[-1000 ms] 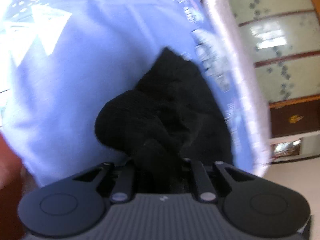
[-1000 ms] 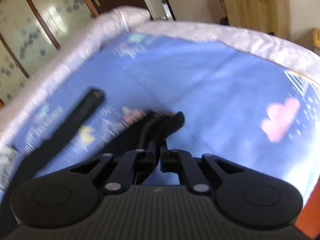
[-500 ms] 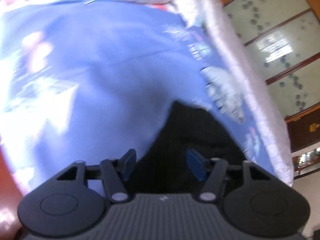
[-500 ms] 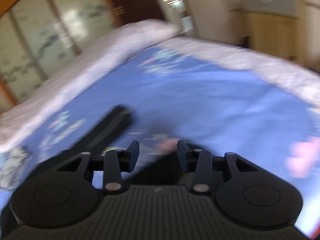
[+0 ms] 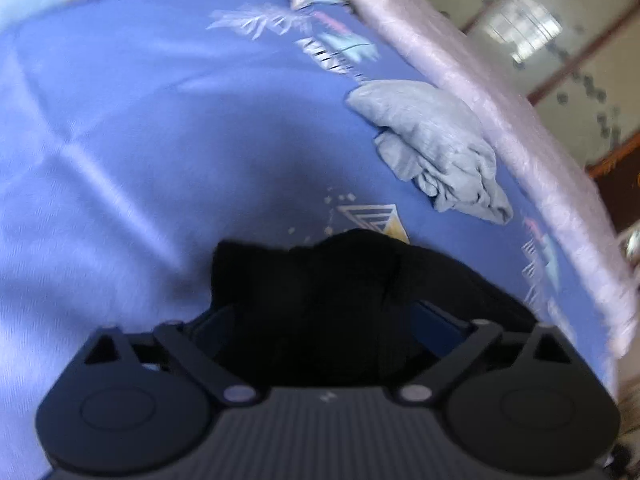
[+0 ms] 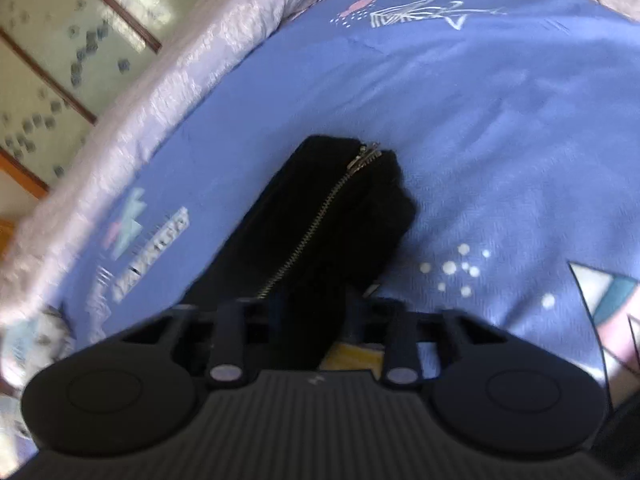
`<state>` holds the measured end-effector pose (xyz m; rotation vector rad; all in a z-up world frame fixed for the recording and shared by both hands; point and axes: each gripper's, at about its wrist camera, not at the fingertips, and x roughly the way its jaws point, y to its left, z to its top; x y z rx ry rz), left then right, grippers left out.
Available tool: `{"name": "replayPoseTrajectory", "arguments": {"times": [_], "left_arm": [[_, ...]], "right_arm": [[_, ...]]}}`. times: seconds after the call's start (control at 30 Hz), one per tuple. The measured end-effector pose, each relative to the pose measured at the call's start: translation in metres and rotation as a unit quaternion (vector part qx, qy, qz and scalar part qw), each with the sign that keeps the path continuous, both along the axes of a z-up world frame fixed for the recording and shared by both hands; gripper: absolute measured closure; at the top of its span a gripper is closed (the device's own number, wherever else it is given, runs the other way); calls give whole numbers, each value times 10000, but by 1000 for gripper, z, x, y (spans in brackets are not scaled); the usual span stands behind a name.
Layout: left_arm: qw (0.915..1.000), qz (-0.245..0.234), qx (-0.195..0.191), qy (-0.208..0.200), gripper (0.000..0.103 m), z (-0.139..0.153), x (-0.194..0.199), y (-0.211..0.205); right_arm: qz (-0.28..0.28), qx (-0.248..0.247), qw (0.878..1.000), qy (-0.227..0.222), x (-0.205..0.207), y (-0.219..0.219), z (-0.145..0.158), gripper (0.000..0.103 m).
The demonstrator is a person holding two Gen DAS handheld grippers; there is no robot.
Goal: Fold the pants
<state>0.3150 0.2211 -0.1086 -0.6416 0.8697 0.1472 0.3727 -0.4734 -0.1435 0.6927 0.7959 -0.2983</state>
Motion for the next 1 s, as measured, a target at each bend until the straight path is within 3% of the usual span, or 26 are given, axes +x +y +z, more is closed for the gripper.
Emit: {"name": "replayPoseTrajectory", "arguments": {"times": [0.07, 0.13, 0.17, 0.23, 0.3, 0.43, 0.47, 0.5, 0.57, 0.6, 0.63, 0.67, 0.73, 0.8, 0.87, 1.0], "left_arm": [[9976, -133, 669, 90, 62, 3, 6, -14], [9947, -254, 985, 138, 74, 8, 0, -17], [9956, -308, 881, 83, 88, 10, -3, -15], [9975, -356, 603, 6, 94, 17, -9, -9], [9974, -440, 572, -4, 94, 22, -12, -7], [9960, -635, 625, 105, 81, 23, -13, -6], [9954, -648, 697, 99, 70, 25, -12, -4], [9949, -629, 788, 62, 65, 28, -14, -2], [9935, -548, 994, -130, 46, 36, -16, 4], [9926, -553, 1068, -195, 43, 40, -16, 5], [9915, -574, 1144, -232, 35, 42, -13, 7], [9906, -585, 1213, -231, 20, 44, -8, 7], [9896, -590, 1274, -327, 8, 45, 4, 8], [9867, -728, 1390, -418, 8, 43, 17, 4], [9830, -850, 1582, -381, 8, 35, 32, -2], [9803, -1167, 1561, -310, 7, 17, 49, -11]], "right_arm": [[115, -285, 9995, 70, -2, 6, 5, 95], [129, -578, 9982, 123, -4, 9, 13, 96], [117, -724, 9972, 131, -7, 10, 18, 97], [10, -1059, 9944, 46, -16, 7, 33, 98], [-108, -1314, 9913, -26, -26, -3, 42, 98], [-202, -1810, 9810, 669, -30, -21, 37, 93], [-378, -1973, 9764, 798, -30, -26, 37, 87], [-555, -2037, 9744, 769, -35, -33, 42, 81], [-775, -1981, 9761, 434, -46, -40, 56, 80], [-714, -1887, 9791, 271, -46, -39, 62, 80], [-576, -1799, 9818, 177, -41, -35, 66, 80], [-377, -1706, 9845, 125, -34, -29, 70, 78], [49, -1547, 9879, 95, -10, -11, 72, 70], [278, -1440, 9891, 149, 17, 4, 70, 51], [231, -1378, 9898, 284, 43, 16, 61, 41], [-191, -1220, 9890, 819, 83, 15, 34, 36]]}}
